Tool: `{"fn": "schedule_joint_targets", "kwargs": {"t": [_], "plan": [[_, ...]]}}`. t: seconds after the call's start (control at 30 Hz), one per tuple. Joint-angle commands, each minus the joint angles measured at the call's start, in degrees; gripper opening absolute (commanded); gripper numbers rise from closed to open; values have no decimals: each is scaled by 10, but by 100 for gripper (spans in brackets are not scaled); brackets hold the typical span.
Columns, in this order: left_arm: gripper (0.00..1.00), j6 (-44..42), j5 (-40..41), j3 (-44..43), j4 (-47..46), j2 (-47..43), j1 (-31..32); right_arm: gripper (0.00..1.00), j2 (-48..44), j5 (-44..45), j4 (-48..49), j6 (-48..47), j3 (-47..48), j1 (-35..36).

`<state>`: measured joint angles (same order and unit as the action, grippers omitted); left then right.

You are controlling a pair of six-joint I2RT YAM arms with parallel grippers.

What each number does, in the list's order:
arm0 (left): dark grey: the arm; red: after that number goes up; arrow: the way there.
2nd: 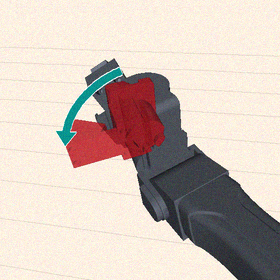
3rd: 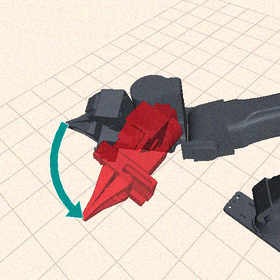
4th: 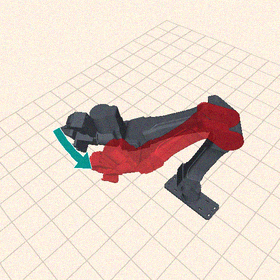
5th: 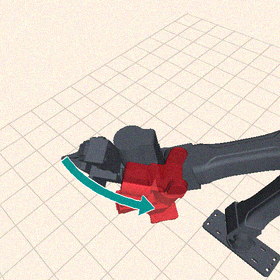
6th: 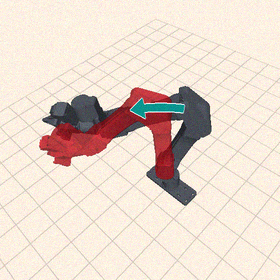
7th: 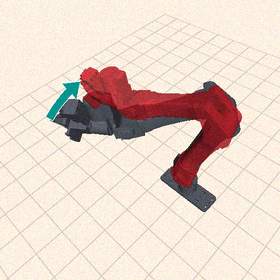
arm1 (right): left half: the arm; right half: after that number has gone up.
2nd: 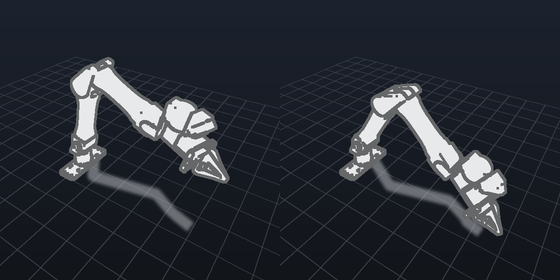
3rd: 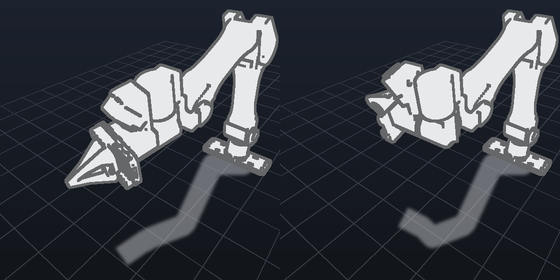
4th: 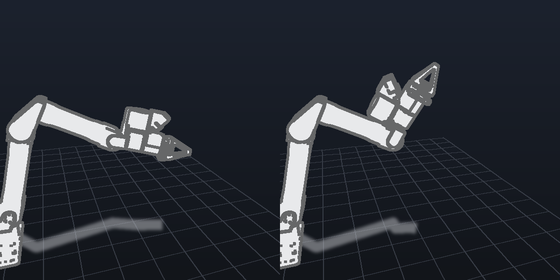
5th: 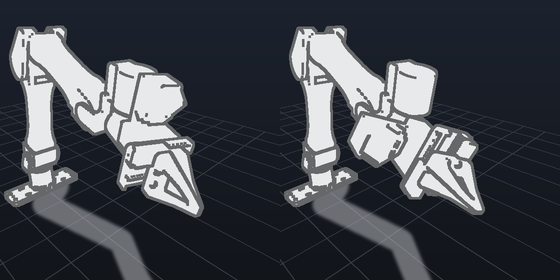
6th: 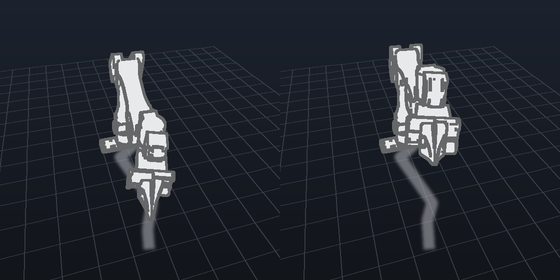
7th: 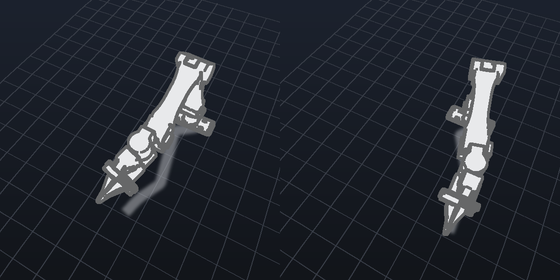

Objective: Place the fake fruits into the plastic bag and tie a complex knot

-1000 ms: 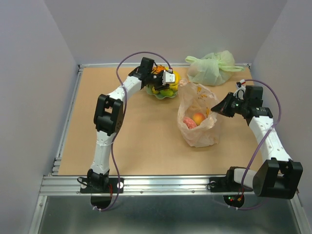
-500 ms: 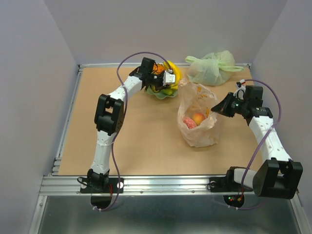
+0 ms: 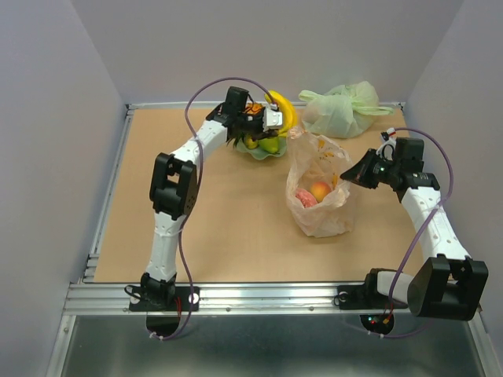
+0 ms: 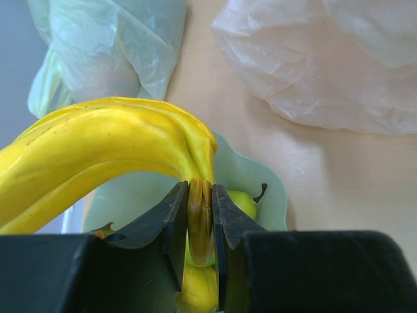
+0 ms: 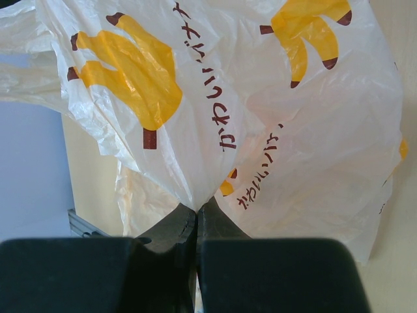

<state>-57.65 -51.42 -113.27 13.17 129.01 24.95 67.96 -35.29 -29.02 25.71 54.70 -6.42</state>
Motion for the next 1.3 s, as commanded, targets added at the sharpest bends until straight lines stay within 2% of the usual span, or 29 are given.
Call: {"fn": "schedule_joint_targets", "kwargs": {"t": [0.0, 0.23, 0.33, 0.43, 0.6, 0.7, 0.77, 0.9, 1.13, 1.27], "plan": [[0, 33, -19, -13, -42, -111, -13, 0, -3, 1, 16, -10, 44, -6], [0, 52, -20, 44, -26, -221, -55, 0, -4, -1, 17, -20, 40, -6], [0, 24, -42, 47, 75, -296, -66, 0, -3, -5, 18, -22, 41, -6], [0, 18, -70, 87, 111, -354, -62, 0, -2, -16, 18, -26, 40, -6], [0, 29, -72, 179, 129, -473, -13, 0, -7, -29, 19, -26, 36, -6], [0, -5, -43, 216, 155, -508, 62, 0, -13, -31, 18, -27, 37, -6], [0, -24, -20, 230, 177, -509, 118, 0, -20, -33, 18, -28, 36, -6], [0, -50, 4, 221, 201, -462, 175, 0, -30, -36, 18, -25, 35, -6], [0, -80, 33, 135, 250, -323, 219, 0, -50, -34, 18, -21, 37, -6], [0, -170, 26, 118, 351, -264, 224, 0, -51, -30, 18, -22, 45, -6]]}}
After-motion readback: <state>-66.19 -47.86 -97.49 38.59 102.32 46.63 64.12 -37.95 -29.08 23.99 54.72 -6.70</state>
